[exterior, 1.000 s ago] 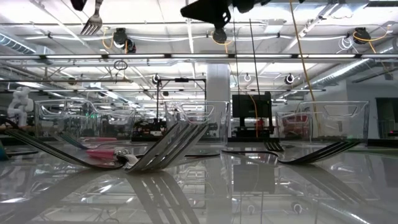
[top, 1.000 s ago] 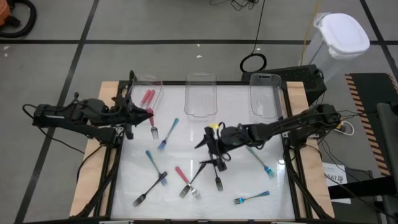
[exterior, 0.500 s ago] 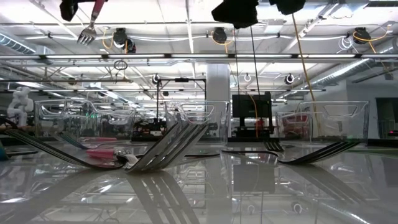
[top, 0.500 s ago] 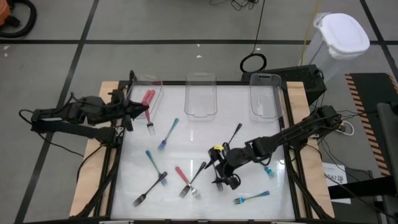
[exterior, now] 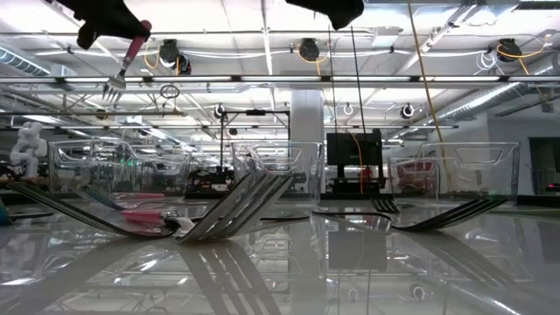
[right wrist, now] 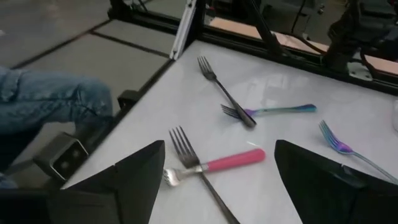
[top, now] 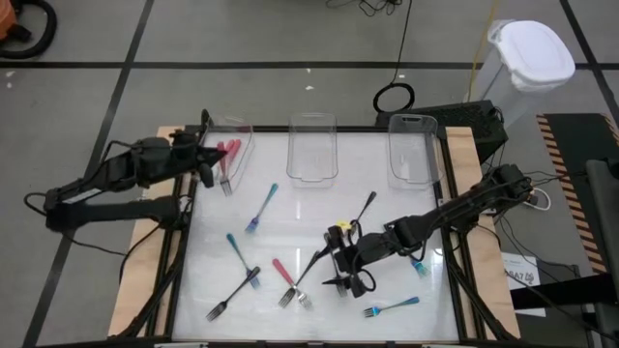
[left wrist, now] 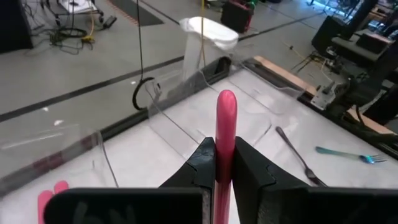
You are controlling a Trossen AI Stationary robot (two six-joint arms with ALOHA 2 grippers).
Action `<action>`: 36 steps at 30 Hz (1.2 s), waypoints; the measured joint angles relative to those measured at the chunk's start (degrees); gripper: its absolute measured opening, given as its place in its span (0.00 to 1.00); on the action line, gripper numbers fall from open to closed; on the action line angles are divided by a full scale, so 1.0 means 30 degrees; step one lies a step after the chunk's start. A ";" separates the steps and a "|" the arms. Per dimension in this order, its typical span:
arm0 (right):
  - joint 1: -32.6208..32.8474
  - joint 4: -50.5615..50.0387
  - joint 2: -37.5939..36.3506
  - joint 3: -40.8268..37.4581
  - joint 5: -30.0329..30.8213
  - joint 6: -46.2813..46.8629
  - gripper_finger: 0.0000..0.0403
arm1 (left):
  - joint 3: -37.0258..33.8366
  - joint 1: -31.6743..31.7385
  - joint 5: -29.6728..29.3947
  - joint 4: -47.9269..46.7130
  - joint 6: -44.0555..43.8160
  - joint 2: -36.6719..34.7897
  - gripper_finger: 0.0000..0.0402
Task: Sort silverware by color (type)
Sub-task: Put the pink fork into the left transparent bin
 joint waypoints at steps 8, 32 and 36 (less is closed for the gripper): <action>0.1144 0.0609 0.0000 0.0003 0.1286 0.0569 0.74 | 0.0983 0.4489 0.3404 0.0185 0.1676 0.3056 0.07; 0.3170 -0.2461 0.0000 0.0007 0.3072 0.2378 0.74 | 0.3483 1.2231 0.6649 -0.3005 0.6098 1.1998 0.07; 0.3148 -0.2874 0.0000 0.0007 0.3073 0.2313 0.74 | 0.3472 1.2198 0.6462 -0.3917 0.6197 1.2927 0.08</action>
